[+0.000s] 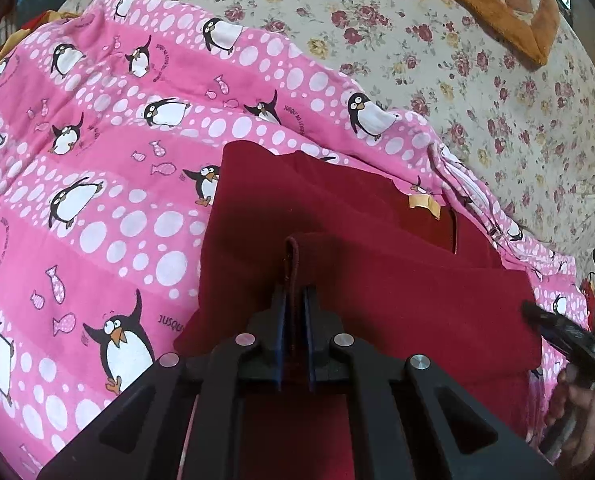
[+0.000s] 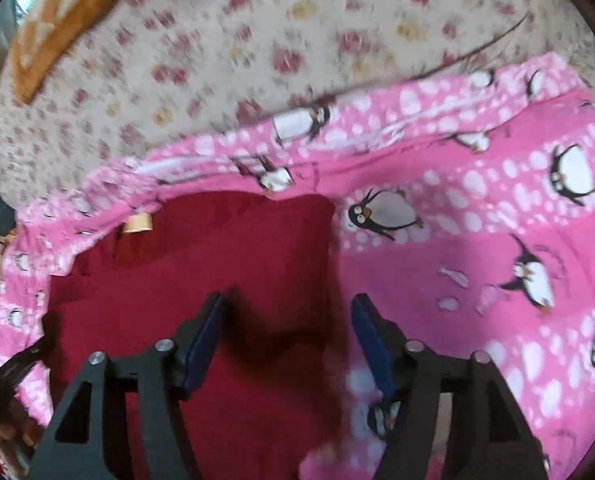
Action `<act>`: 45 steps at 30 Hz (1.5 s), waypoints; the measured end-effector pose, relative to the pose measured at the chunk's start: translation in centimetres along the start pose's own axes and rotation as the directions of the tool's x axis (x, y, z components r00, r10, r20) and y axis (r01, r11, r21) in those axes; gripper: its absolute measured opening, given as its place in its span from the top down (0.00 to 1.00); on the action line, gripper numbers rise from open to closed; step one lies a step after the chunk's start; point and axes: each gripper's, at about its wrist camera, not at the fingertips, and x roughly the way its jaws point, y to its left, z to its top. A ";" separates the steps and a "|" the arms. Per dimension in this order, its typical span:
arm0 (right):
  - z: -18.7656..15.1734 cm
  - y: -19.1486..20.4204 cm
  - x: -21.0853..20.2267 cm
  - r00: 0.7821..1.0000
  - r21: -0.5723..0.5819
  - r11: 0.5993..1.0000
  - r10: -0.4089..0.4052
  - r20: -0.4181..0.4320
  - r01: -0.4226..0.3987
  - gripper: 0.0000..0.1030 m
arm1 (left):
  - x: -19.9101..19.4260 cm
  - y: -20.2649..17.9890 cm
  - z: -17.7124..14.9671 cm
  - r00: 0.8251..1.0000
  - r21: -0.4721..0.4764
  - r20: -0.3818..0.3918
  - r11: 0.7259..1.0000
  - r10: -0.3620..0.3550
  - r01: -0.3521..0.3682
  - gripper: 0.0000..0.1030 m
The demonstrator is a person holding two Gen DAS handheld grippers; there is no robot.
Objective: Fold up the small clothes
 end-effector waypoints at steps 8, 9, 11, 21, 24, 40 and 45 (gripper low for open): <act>-0.1 -1.2 1.8 0.984 -0.084 0.981 -0.172 0.055 0.176 0.86 | 1.4 -0.2 -0.2 0.999 0.018 -0.041 0.999 0.034 -0.033 1.00; -0.3 -1.2 1.8 0.983 -0.094 0.980 -0.171 0.062 0.176 0.86 | 1.4 -0.5 -0.3 0.998 0.035 -0.033 0.998 0.048 -0.047 1.00; -0.4 -0.6 0.4 0.978 -0.118 0.974 -0.183 0.101 0.195 0.84 | 1.2 -0.7 -0.5 0.998 0.055 -0.024 0.997 0.062 -0.060 1.00; -4.2 0.7 -3.1 0.990 -0.130 0.981 -0.142 0.022 0.143 0.59 | 1.1 -0.9 -0.8 0.998 0.064 -0.021 0.996 0.063 -0.061 1.00; -4.8 -0.1 -2.3 0.991 -0.114 0.984 -0.136 0.004 0.135 0.57 | 1.1 -1.2 -1.0 0.998 0.086 -0.015 0.994 0.066 -0.065 0.97; -10.2 2.1 -5.7 0.996 -0.140 0.990 -0.033 -0.085 0.020 0.38 | -1.5 -1.7 -3.8 0.995 0.147 0.015 0.984 0.095 -0.096 0.86; -12.2 2.2 -6.9 0.997 -0.188 0.982 -0.048 -0.061 0.036 0.38 | -2.7 -1.0 -5.5 0.995 0.143 -0.047 0.986 0.088 -0.081 0.85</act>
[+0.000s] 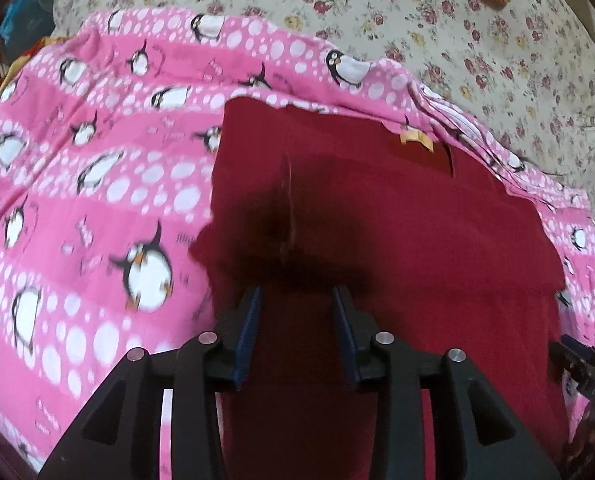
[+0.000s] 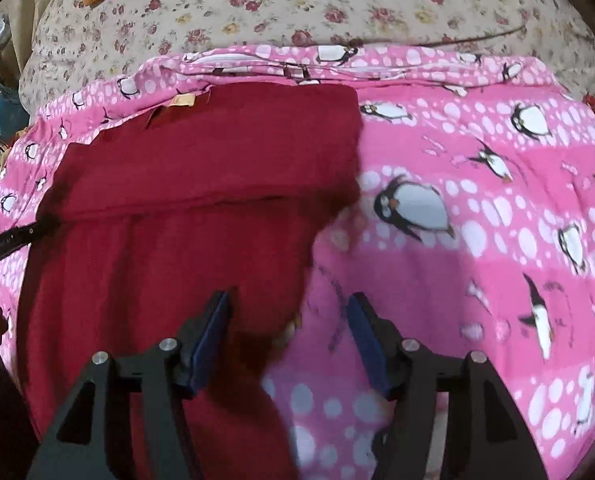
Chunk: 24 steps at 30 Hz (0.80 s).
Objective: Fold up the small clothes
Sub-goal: 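Fold the sweater side inward with the left gripper while the right tool smooths it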
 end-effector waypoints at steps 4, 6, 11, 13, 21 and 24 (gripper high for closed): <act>-1.6 -1.3 -2.5 0.997 0.061 0.995 0.078 -0.011 -0.078 0.37 | -2.5 0.5 -2.1 0.999 -0.014 0.007 0.999 -0.050 0.050 0.85; -2.8 -1.6 -4.0 0.996 0.047 0.995 0.090 -0.008 -0.090 0.35 | -3.6 0.7 -4.3 0.998 -0.013 -0.013 0.998 -0.062 0.062 0.85; -6.0 -1.8 -7.0 0.997 -0.033 0.996 0.079 -0.010 -0.079 0.32 | -4.9 0.4 -7.9 1.000 0.028 -0.015 0.999 -0.015 0.015 0.85; -7.0 -1.8 -7.5 0.996 -0.044 0.995 0.091 -0.011 -0.091 0.32 | -5.5 0.4 -8.9 1.000 0.028 -0.007 1.000 -0.004 0.004 0.85; -9.7 -0.8 -6.6 0.992 -0.067 0.991 0.112 -0.061 -0.116 0.28 | -6.7 0.3 -11.4 1.000 0.027 -0.008 1.000 0.007 -0.007 0.85; -10.6 -0.8 -6.4 0.989 -0.061 0.990 0.123 -0.077 -0.128 0.28 | -6.9 0.2 -12.1 1.000 0.025 -0.014 1.000 0.002 -0.002 0.85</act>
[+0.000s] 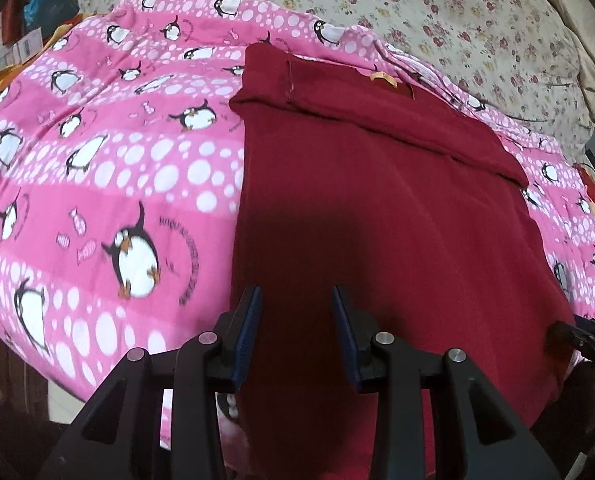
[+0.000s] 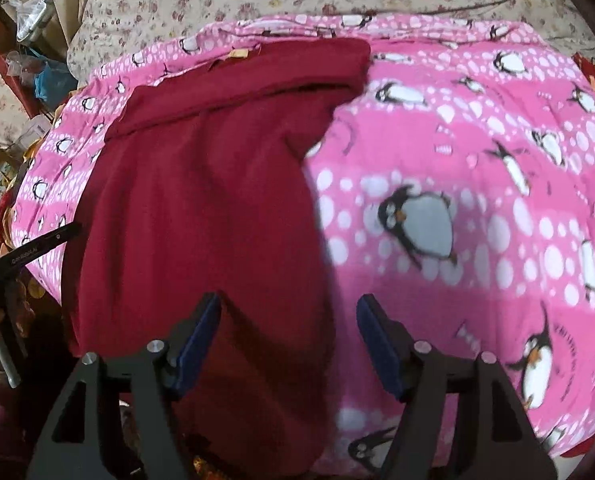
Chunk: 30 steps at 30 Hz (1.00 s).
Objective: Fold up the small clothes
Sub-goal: 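Fold the sweater side inward with the left gripper while the right tool smooths it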
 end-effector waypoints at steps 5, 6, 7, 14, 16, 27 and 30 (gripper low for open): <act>-1.0 0.2 -0.1 1.000 -0.012 1.000 -0.002 -0.013 0.001 0.27 | -0.7 -0.1 -1.6 1.000 -0.001 -0.014 1.000 -0.014 0.014 0.85; -1.1 0.3 -0.2 1.000 -0.014 1.000 0.000 -0.017 0.000 0.26 | -0.8 -0.1 -1.9 1.000 -0.004 -0.018 1.000 -0.019 0.019 0.85; -1.3 0.3 -0.3 1.000 -0.016 1.000 0.002 -0.020 -0.003 0.26 | -1.2 0.0 -2.5 0.999 -0.014 -0.025 0.999 -0.030 0.030 0.85; -2.7 0.7 -0.6 0.998 -0.051 0.998 0.023 -0.057 -0.026 0.23 | -2.9 0.8 -6.4 0.994 -0.068 -0.049 0.994 -0.095 0.092 0.85; -3.1 0.8 -0.6 0.997 -0.063 0.998 0.027 -0.068 -0.032 0.23 | -3.1 0.9 -7.4 0.993 -0.078 -0.060 0.992 -0.103 0.098 0.85; -4.4 1.0 -0.4 0.994 -0.096 0.994 0.044 -0.099 -0.053 0.18 | -1.5 1.4 -9.8 0.985 -0.162 -0.103 0.980 -0.137 0.119 0.84; -4.9 1.1 -0.5 0.993 -0.093 0.993 0.065 -0.102 -0.074 0.18 | -1.6 1.2 -10.1 0.987 -0.138 -0.091 0.983 -0.132 0.119 0.84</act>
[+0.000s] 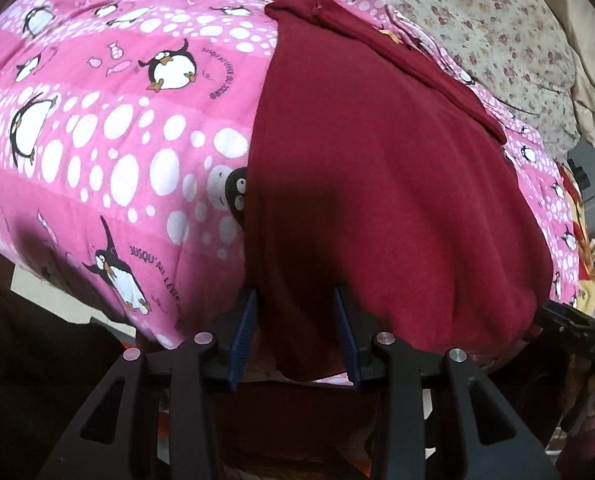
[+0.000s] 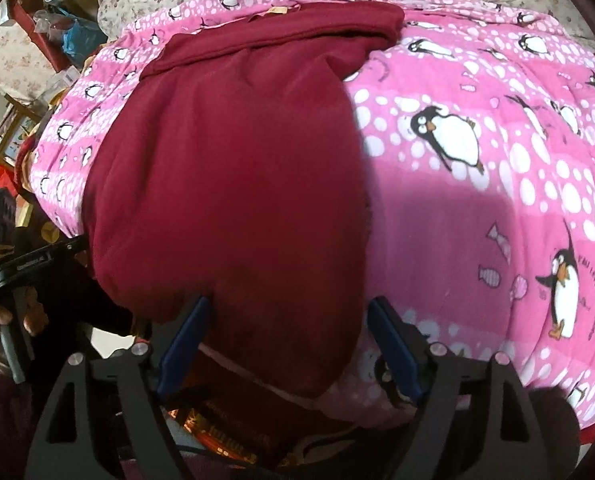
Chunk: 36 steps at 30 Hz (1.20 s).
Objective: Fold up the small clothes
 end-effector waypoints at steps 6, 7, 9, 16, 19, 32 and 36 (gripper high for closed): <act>-0.6 0.2 -0.2 0.999 -0.032 0.999 0.024 0.044 -0.023 0.79 | -1.4 0.7 0.2 0.996 -0.037 0.003 0.996 -0.085 0.085 1.00; -0.6 0.4 -0.7 0.997 -0.040 0.998 0.058 0.049 -0.056 0.84 | -1.9 0.8 0.3 0.995 -0.041 0.004 0.995 -0.096 0.096 1.00; -0.7 0.9 -1.8 0.996 -0.062 0.997 0.058 0.068 -0.054 0.86 | -3.9 0.7 0.3 0.994 -0.022 0.029 0.994 -0.110 0.110 1.00; -1.7 -0.4 -2.2 0.988 -0.011 0.989 0.150 0.039 -0.150 0.88 | -6.2 1.9 0.1 0.994 -0.009 0.077 0.997 -0.079 0.080 1.00; -1.7 -1.8 -1.0 0.985 0.102 0.980 0.172 0.013 -0.173 0.72 | -4.5 1.4 0.1 0.997 0.000 0.049 0.999 -0.053 0.054 1.00; -1.4 -1.4 0.9 0.986 0.132 0.977 0.164 0.020 -0.165 0.49 | -1.2 0.1 -0.1 0.999 0.040 -0.041 0.999 -0.014 0.016 0.81; -1.4 -1.1 0.9 0.984 0.096 0.980 0.177 -0.001 -0.176 0.85 | -0.2 0.3 0.0 0.998 0.016 -0.068 1.000 -0.014 0.015 0.82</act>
